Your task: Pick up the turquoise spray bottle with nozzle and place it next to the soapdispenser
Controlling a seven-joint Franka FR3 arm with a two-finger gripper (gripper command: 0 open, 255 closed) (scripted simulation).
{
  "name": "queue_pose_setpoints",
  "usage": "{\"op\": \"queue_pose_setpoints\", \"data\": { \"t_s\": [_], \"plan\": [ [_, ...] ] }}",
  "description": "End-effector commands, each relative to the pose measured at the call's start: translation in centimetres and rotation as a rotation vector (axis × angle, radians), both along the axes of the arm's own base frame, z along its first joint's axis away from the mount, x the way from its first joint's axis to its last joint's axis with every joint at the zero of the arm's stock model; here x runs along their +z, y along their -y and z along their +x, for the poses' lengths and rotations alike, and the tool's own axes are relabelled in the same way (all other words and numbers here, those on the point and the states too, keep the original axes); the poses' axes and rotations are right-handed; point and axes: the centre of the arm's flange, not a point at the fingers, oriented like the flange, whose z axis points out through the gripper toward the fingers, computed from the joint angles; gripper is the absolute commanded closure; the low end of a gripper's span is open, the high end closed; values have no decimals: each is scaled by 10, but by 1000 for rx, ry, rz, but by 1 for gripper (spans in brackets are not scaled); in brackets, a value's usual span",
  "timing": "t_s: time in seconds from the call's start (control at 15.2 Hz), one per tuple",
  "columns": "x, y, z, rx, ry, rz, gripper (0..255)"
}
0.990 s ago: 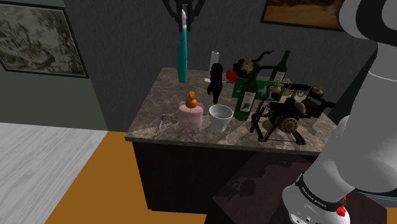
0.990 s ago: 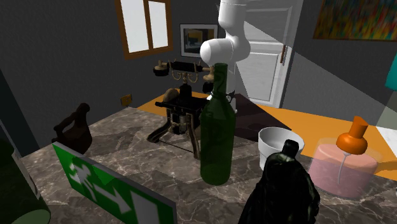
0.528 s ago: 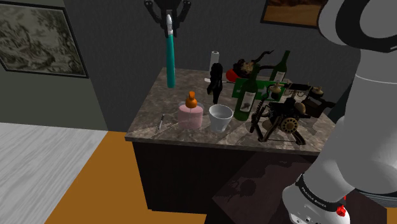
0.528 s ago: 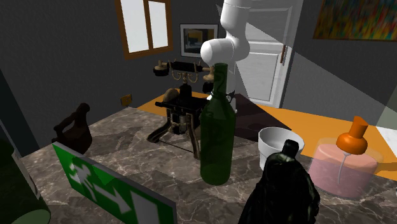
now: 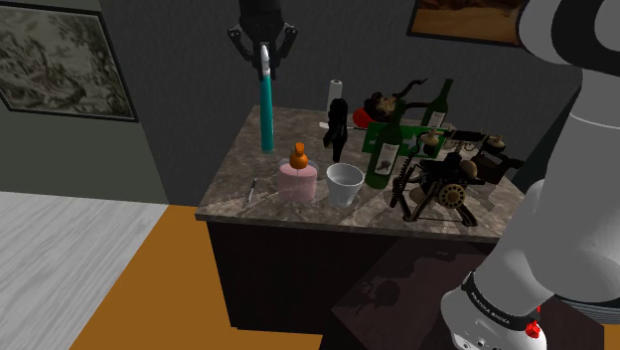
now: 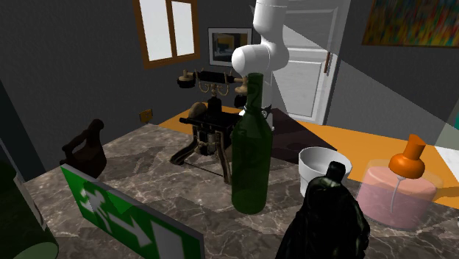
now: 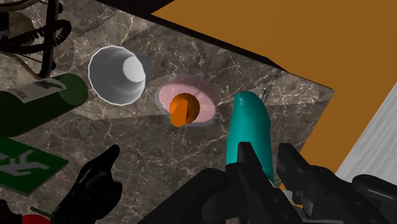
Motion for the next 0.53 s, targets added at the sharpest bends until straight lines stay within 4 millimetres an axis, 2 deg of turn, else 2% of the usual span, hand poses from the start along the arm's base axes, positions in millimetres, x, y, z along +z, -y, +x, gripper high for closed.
{"op": "queue_pose_setpoints", "data": {
  "t_s": [0.0,0.46],
  "plan": [
    [-10,0,0,0,1,0,255],
    [-47,0,0,0,1,0,255]
  ]
}}
